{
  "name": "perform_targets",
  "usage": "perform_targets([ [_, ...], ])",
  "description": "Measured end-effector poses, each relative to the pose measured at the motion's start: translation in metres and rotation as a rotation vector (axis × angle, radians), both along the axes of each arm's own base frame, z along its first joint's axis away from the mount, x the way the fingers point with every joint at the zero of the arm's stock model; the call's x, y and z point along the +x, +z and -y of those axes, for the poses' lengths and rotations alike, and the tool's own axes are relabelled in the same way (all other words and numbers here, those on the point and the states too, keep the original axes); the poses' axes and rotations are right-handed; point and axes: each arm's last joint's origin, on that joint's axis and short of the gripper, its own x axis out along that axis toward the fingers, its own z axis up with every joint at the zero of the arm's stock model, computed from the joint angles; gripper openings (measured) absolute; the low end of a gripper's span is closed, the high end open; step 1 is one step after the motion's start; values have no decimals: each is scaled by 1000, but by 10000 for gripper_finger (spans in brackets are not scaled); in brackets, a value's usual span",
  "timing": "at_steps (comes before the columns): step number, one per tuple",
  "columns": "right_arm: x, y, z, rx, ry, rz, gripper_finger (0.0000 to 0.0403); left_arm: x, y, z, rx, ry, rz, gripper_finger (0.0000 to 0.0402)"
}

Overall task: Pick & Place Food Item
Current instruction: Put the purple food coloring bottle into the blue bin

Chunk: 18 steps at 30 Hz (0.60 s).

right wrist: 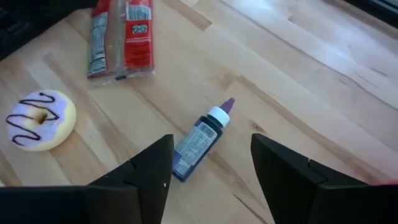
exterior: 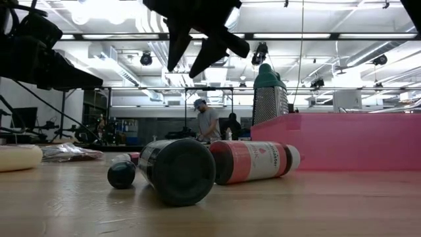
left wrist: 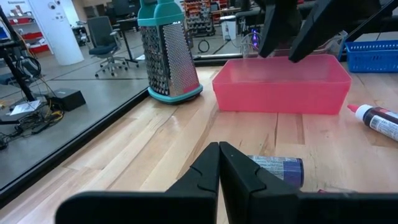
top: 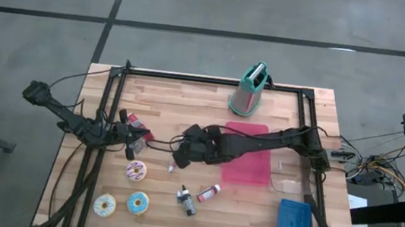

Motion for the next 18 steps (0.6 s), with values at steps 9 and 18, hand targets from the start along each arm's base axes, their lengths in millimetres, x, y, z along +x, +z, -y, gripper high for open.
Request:
perform_targets([
  [9,4,-23,17,30,-74,49,215,0,0,0,0,0,0,12],
  [18,4,-53,22,66,-69,90,215,0,0,0,0,0,0,12],
])
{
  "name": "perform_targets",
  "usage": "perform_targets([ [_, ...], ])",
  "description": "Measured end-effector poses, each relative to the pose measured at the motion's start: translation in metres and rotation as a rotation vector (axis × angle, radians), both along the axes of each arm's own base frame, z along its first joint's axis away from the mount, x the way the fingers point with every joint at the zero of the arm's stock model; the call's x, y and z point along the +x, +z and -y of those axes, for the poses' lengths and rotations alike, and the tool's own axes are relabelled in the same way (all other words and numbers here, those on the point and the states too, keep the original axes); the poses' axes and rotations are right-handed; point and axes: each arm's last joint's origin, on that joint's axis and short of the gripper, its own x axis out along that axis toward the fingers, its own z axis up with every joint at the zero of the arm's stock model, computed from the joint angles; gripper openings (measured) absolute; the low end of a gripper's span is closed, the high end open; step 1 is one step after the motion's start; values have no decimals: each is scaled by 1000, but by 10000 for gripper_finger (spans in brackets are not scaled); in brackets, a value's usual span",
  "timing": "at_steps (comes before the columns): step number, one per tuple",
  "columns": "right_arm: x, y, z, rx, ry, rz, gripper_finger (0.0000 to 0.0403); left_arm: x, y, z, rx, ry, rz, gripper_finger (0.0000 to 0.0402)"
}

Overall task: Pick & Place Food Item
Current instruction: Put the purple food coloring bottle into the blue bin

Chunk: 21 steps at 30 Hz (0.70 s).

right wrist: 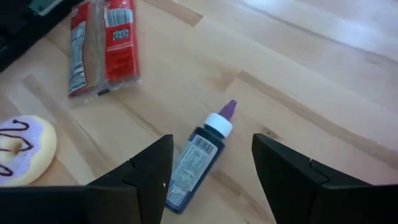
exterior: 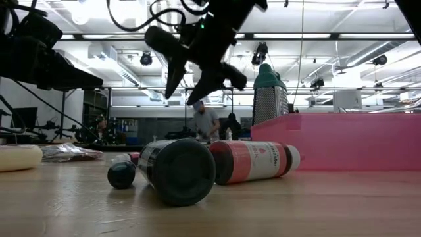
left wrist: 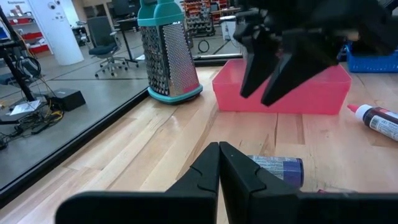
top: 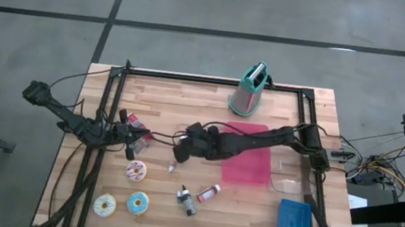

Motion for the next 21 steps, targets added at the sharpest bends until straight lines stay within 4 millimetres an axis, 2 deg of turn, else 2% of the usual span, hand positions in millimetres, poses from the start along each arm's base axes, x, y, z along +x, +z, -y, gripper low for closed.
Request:
perform_targets([
  [6,-3,-25,1,-8,27,27,215,0,0,0,0,0,0,12],
  [12,-4,-36,1,6,43,70,215,0,0,0,0,-1,0,12],
  [15,-1,-44,1,9,38,75,215,0,0,0,0,-1,0,12],
  [19,6,-67,0,-13,57,11,215,0,0,0,0,-1,-1,12],
  [21,13,-71,-1,-33,79,8,215,0,0,0,1,-3,-3,12],
])
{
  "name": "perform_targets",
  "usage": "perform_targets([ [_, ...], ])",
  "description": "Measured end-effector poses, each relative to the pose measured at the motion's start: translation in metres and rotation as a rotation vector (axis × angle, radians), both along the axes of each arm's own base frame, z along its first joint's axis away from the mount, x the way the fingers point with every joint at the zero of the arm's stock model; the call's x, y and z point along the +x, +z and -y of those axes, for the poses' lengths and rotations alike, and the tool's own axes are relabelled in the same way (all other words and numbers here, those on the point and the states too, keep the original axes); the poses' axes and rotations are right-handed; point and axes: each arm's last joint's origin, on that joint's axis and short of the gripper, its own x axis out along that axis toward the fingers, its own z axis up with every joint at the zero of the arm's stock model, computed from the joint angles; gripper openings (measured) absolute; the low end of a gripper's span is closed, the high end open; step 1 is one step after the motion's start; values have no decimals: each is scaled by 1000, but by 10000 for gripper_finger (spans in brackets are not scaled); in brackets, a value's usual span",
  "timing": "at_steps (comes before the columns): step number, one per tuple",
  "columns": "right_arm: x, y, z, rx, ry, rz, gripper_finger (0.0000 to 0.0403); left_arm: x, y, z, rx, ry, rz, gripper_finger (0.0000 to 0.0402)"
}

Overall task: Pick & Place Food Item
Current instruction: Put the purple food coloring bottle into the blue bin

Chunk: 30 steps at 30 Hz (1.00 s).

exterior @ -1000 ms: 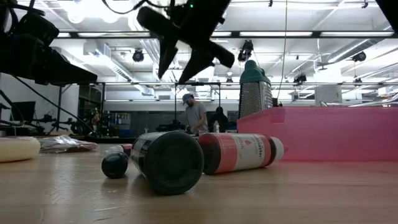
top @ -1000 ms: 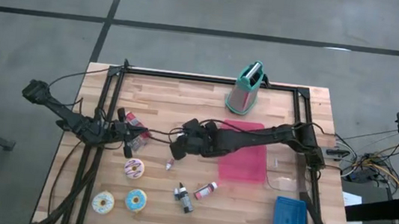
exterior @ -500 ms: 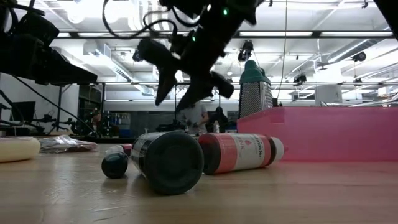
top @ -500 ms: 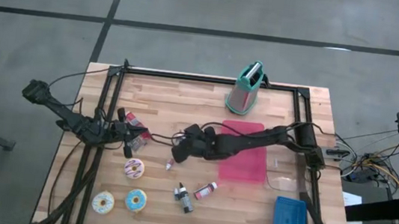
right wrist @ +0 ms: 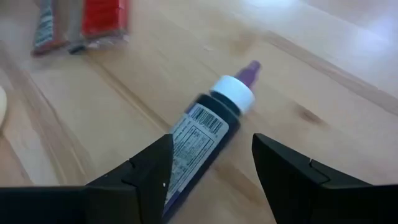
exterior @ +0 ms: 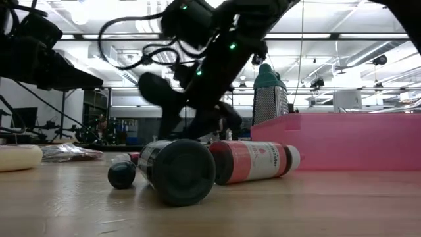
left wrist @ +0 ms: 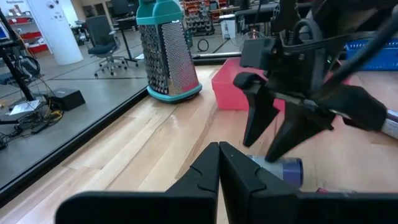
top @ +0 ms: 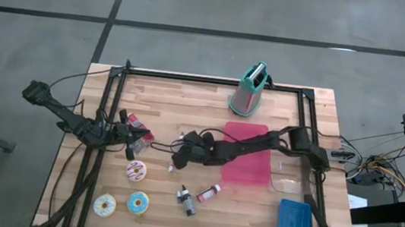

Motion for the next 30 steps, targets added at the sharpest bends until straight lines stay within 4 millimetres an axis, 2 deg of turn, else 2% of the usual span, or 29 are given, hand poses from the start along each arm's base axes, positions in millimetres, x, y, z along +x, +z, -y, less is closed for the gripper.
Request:
perform_targets([
  [6,10,4,-2,-90,1,-30,215,0,-1,0,5,1,-9,12],
  [10,13,12,-3,-84,-8,-36,215,1,-1,0,6,0,-12,12],
  [16,13,12,-3,-65,-19,-38,215,1,-1,0,8,1,-14,12],
  [24,13,-4,2,28,-16,-58,215,1,-1,0,8,1,-15,12],
  [30,13,-20,1,28,-9,-98,215,1,-1,0,9,3,-15,12],
])
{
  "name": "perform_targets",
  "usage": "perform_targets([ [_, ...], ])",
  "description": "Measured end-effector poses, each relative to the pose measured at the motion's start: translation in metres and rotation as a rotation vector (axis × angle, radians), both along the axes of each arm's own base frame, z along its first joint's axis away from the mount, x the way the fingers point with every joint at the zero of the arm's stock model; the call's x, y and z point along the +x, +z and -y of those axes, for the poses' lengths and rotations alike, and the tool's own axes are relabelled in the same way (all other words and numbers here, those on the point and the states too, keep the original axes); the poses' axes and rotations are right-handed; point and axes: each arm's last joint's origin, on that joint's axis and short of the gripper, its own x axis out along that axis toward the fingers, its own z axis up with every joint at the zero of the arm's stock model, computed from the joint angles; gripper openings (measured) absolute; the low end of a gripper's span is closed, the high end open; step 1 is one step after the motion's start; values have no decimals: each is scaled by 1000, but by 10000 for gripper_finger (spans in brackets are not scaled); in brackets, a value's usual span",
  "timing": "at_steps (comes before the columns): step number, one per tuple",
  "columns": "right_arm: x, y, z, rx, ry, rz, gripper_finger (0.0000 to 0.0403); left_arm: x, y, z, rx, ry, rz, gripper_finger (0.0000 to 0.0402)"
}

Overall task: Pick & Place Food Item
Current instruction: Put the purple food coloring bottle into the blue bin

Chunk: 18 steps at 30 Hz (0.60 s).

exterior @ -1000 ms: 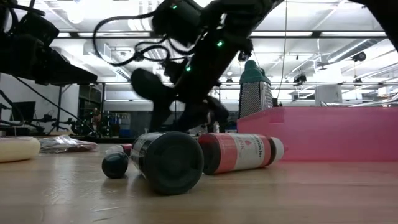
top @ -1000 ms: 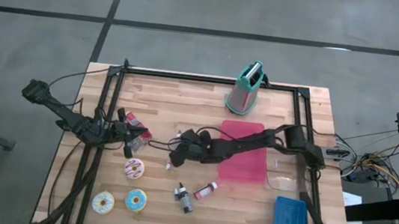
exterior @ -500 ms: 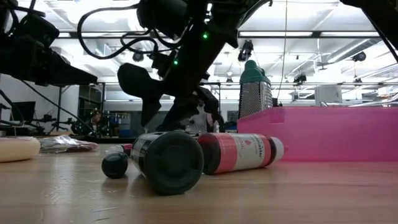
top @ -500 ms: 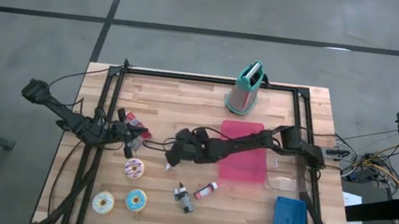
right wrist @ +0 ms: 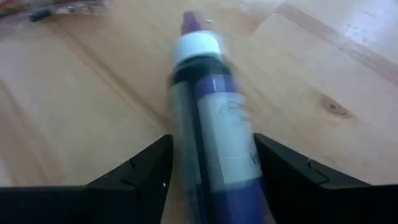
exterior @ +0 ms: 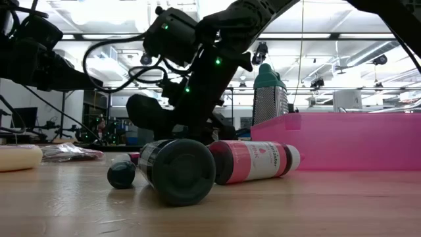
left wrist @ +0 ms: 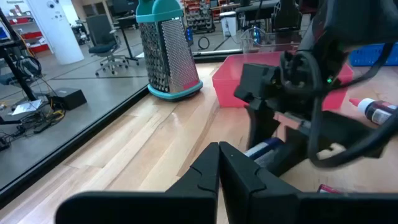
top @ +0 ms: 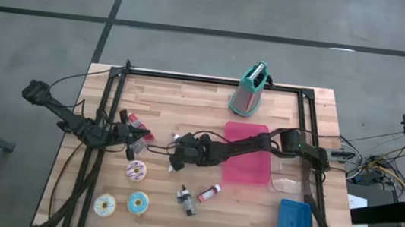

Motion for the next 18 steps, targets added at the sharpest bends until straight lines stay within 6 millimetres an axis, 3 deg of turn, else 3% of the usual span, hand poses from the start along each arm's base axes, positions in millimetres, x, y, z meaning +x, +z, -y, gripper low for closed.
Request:
perform_targets([
  [9,0,0,0,2,-1,-5,209,0,0,0,0,-1,0,12],
  [18,-1,0,1,-6,1,-10,136,0,0,0,0,-1,0,12],
])
